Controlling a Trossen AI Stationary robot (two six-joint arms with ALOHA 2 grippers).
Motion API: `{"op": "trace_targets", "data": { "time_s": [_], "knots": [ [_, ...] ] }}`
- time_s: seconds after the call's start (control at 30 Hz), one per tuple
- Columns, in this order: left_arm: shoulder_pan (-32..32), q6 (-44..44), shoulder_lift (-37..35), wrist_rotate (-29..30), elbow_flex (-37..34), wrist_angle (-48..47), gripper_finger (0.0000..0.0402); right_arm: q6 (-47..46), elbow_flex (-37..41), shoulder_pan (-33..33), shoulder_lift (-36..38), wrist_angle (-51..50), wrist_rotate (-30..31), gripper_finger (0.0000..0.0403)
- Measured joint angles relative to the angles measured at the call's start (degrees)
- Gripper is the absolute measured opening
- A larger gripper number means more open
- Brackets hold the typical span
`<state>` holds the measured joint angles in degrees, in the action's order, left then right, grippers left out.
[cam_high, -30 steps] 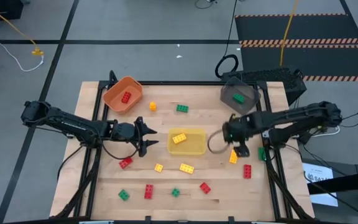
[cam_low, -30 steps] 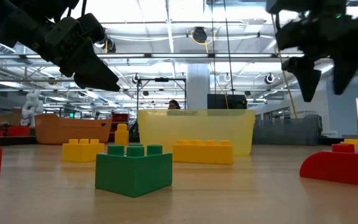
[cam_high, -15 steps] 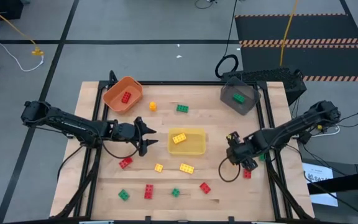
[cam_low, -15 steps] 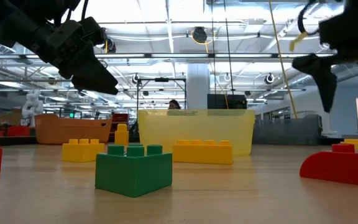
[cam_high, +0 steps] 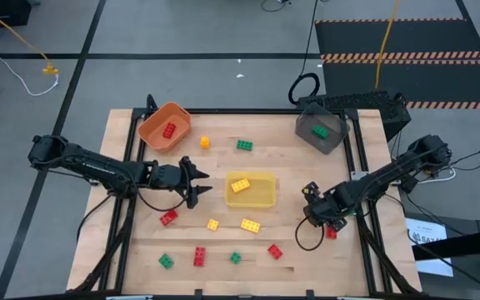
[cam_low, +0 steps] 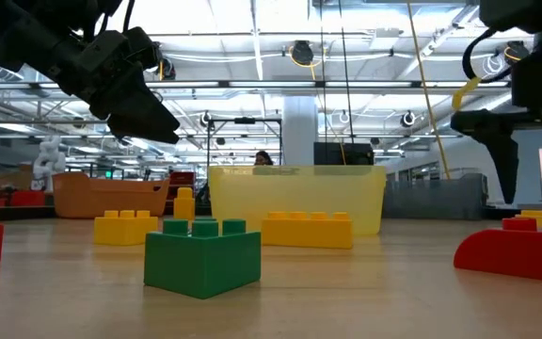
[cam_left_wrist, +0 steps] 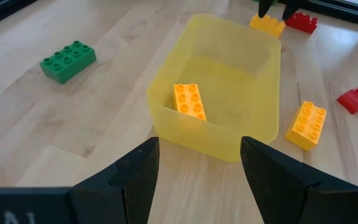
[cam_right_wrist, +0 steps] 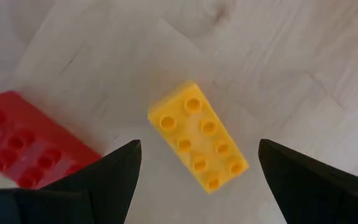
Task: Sort & place blocks by color
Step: Put the bottom right yellow 8-stud game piece into the yellow bin
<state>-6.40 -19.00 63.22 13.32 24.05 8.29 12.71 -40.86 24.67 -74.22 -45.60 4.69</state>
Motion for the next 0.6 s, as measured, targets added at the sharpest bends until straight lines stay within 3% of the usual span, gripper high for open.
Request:
{"op": "trace_targets", "data": {
  "time_s": [0.17, 0.3, 0.43, 0.6],
  "knots": [
    [-0.01, 0.02, 0.0, 0.0, 0.0, 0.01, 0.0225, 0.72, 0.0, -0.05, -2.67, 0.74, 0.0, 0.031],
    [-0.02, 0.02, 0.0, 0.0, 0.0, 0.0, 0.0225, 1.7, 0.0, -0.18, -5.07, 2.92, 0.0, 0.0284],
    [-0.02, 0.3, 0.0, 0.0, 0.0, -0.02, 0.0225, 1.7, -0.02, -0.33, -6.75, 5.43, -0.03, 0.0224],
    [-0.02, 0.35, 0.0, -0.02, 0.0, -0.53, 0.0225, 1.6, -0.17, -0.34, -7.52, 5.75, -0.18, 0.0121]
  ]
}}
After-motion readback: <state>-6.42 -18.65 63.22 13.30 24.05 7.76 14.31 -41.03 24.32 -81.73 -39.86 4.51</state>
